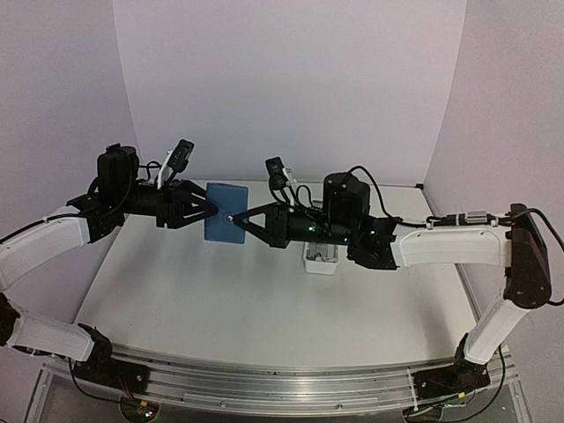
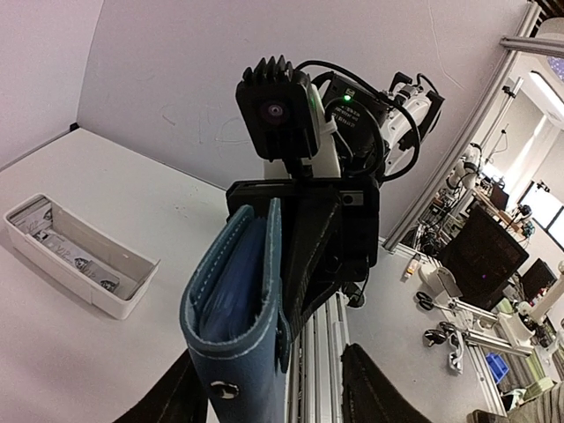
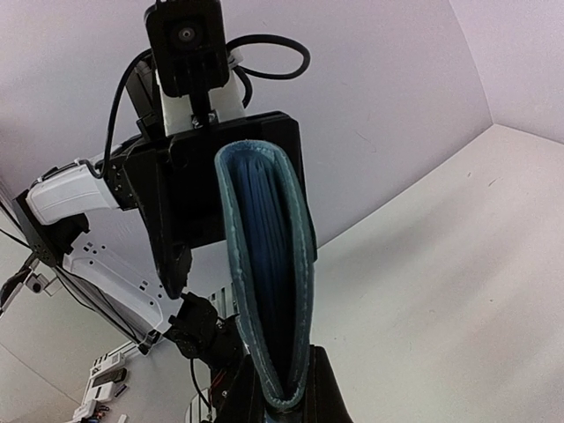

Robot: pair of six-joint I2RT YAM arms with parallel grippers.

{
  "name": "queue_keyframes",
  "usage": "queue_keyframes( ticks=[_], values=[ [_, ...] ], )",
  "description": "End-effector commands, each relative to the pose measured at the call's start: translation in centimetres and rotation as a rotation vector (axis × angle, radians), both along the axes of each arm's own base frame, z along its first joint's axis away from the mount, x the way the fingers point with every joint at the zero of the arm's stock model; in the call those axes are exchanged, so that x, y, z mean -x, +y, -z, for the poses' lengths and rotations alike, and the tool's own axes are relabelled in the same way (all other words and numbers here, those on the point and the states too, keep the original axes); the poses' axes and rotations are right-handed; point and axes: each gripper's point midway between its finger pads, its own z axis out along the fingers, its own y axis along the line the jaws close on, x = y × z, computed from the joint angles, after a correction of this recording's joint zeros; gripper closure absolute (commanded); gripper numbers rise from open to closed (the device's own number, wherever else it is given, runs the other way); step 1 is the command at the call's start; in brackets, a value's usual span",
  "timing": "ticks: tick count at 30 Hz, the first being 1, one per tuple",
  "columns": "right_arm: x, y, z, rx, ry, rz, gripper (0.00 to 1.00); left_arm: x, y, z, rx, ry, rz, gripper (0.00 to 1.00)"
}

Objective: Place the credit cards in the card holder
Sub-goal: Close the card holder at the center of the board.

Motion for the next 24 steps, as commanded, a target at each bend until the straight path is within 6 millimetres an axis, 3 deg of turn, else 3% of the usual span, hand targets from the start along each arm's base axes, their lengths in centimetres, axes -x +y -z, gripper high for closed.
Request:
queue_keyframes(
  ticks=[1,5,7,8,9,13,14,17,19,24],
  values=[
    [1.3,-0.2,-3.1,-0.074,-0.048,-0.065,1.0,0.0,0.1,-1.6,0.035,-0.018,-0.007,0.53],
    [1.7,0.3,-2.7,-0.07,-0.033,-0.101,1.0,0.2,-0.3,-1.6,0.052,0.007,0.039,0.67],
    [1.7,0.6,-2.7,-0.073,-0.031,-0.111,1.0,0.1,-0.4,-1.2,0.049,0.034,0.048,0.82],
    [1.7,0.7,-2.6,-0.073,-0.03,-0.112,1.0,0.1,-0.4,-1.0,0.045,0.038,0.051,0.95],
    [1.7,0.7,-2.6,-0.074,-0.03,-0.112,1.0,0.1,-0.4,-0.9,0.041,0.04,0.05,0.99],
    [1.3,0.6,-2.2,-0.071,-0.009,-0.096,0.96,-0.2,-0.3,-1.0,0.036,0.044,0.016,1.0],
    [1.1,0.6,-2.1,-0.07,0.003,-0.09,0.92,-0.7,-0.3,-0.7,0.022,0.068,-0.02,1.0],
    [0.8,0.6,-1.8,-0.07,0.022,-0.083,0.65,-1.6,-0.3,0.2,-0.006,0.114,-0.069,1.0],
    [0.9,0.8,-1.8,-0.071,0.023,-0.093,0.59,-1.6,-0.3,0.2,-0.003,0.133,-0.064,1.0],
    [0.9,1.0,-1.8,-0.077,0.021,-0.106,0.55,-1.3,-0.4,0.1,0.007,0.146,-0.043,1.0]
  ],
)
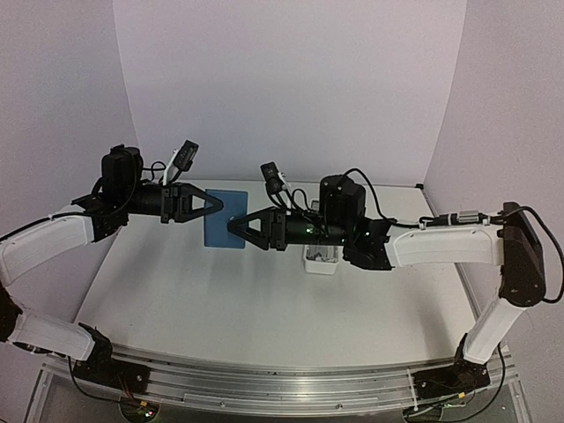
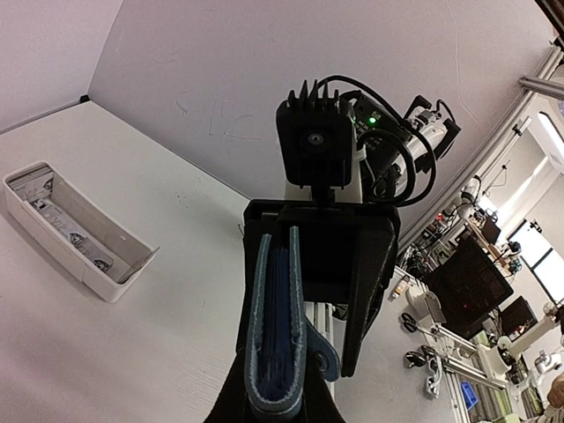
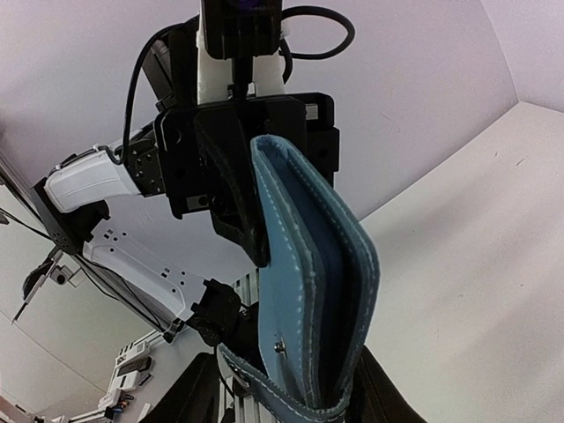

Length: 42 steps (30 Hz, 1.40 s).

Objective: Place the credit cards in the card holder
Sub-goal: Close the card holder at the center of the board.

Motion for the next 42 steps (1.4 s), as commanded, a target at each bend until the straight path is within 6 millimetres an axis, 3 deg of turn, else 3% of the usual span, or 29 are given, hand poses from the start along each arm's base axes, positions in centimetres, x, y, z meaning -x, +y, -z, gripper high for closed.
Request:
queue_keyframes(
  ticks=[1,5,8,9,13,16,23,29,32,33,39,42],
  values=[
    [0.1,0.3,-2.5,-0.071,-0.039,-0.021,0.55,0.1,-0.1,-0.7,0.02,-0.008,0.011,1.0],
    [-0.1,0.1,-2.5,-0.074,-0.04,-0.021,0.53,0.3,-0.1,-1.2,0.038,0.012,0.024,1.0],
    [-0.8,-2.2,-2.7,-0.073,-0.039,0.022,0.45,-1.4,0.4,-1.7,0.008,-0.005,-0.119,1.0],
    [-0.8,-3.2,-3.8,-0.088,-0.065,0.042,0.44,-2.1,0.7,-1.6,-0.008,-0.005,-0.18,1.0],
    [-0.8,-4.8,-5.2,-0.096,-0.177,0.104,0.4,-1.4,0.3,-2.9,-0.019,-0.08,-0.202,1.0],
    [-0.5,-4.4,-4.6,-0.081,-0.228,0.064,0.37,0.5,-0.8,-4.1,0.005,-0.145,-0.132,1.0],
    [0.5,-3.4,-1.8,-0.034,-0.311,-0.065,0.33,1.5,-0.5,-4.7,0.017,-0.167,-0.106,1.0],
    [1.6,-3.3,-1.7,0.006,-0.453,-0.11,0.31,1.4,-0.4,-4.5,0.023,-0.137,-0.096,1.0],
    [1.1,-2.4,-0.5,0.067,-0.473,-0.096,0.34,1.3,-0.6,-4.4,0.027,-0.126,-0.081,1.0],
    [0.4,-2.4,-0.2,0.086,-0.475,-0.06,0.42,1.3,-0.7,-4.5,0.028,-0.124,-0.07,1.0],
    [-0.8,-2.3,-1.3,0.097,-0.558,0.001,0.53,1.4,-1.2,-3.9,0.025,-0.083,-0.027,1.0],
    [-0.9,-2.0,-1.6,0.09,-0.559,-0.001,0.63,1.4,-1.2,-3.9,0.03,-0.083,-0.021,1.0]
  ],
)
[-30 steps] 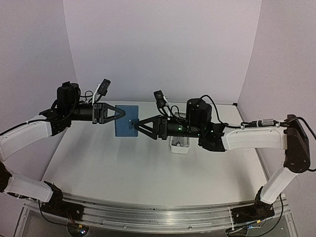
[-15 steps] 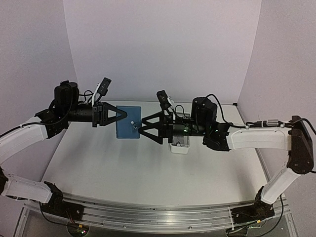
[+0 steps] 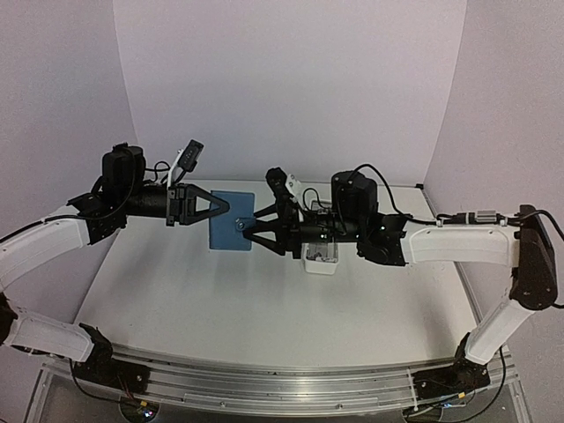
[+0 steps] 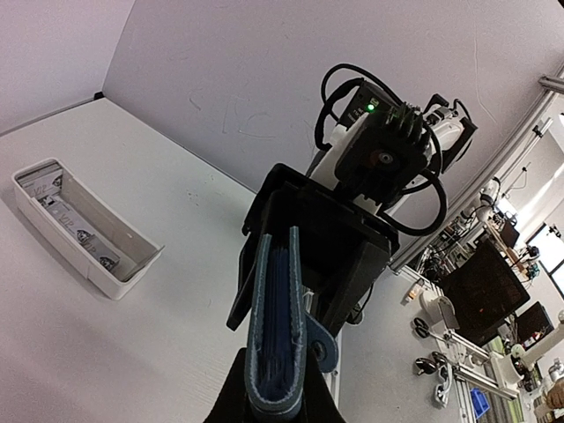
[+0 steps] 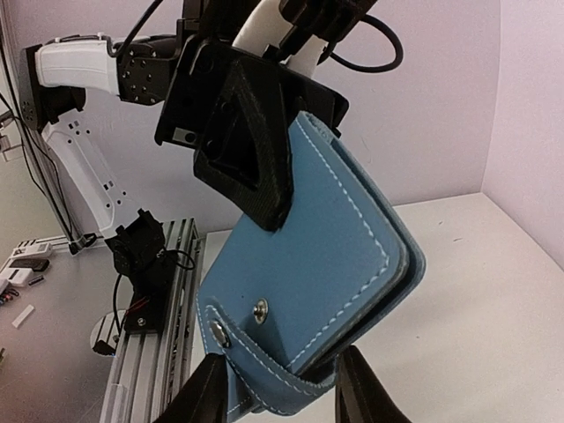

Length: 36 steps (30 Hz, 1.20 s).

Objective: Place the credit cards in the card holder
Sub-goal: Close the card holder at the center of the board.

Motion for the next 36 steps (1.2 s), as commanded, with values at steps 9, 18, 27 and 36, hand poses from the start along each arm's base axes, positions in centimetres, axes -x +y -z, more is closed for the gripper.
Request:
queue_keyframes(
  ticks=[9,18,27,36],
  values=[
    [-0.7,1.4,-2.3,-0.044,-0.032,-0.015,0.64,0.5,-0.1,-3.3,0.065,-0.07,0.046,1.0],
    [0.7,0.0,-3.0,-0.071,0.082,-0.144,0.53,0.8,0.0,-3.2,0.066,-0.085,0.057,1.0],
    [2.6,-0.5,-2.9,-0.08,0.147,-0.278,0.37,1.0,0.1,-3.3,0.067,-0.098,0.062,1.0],
    [1.2,0.0,-3.5,-0.124,0.164,-0.233,0.58,1.5,0.0,-3.3,0.081,-0.103,0.088,1.0]
  ],
)
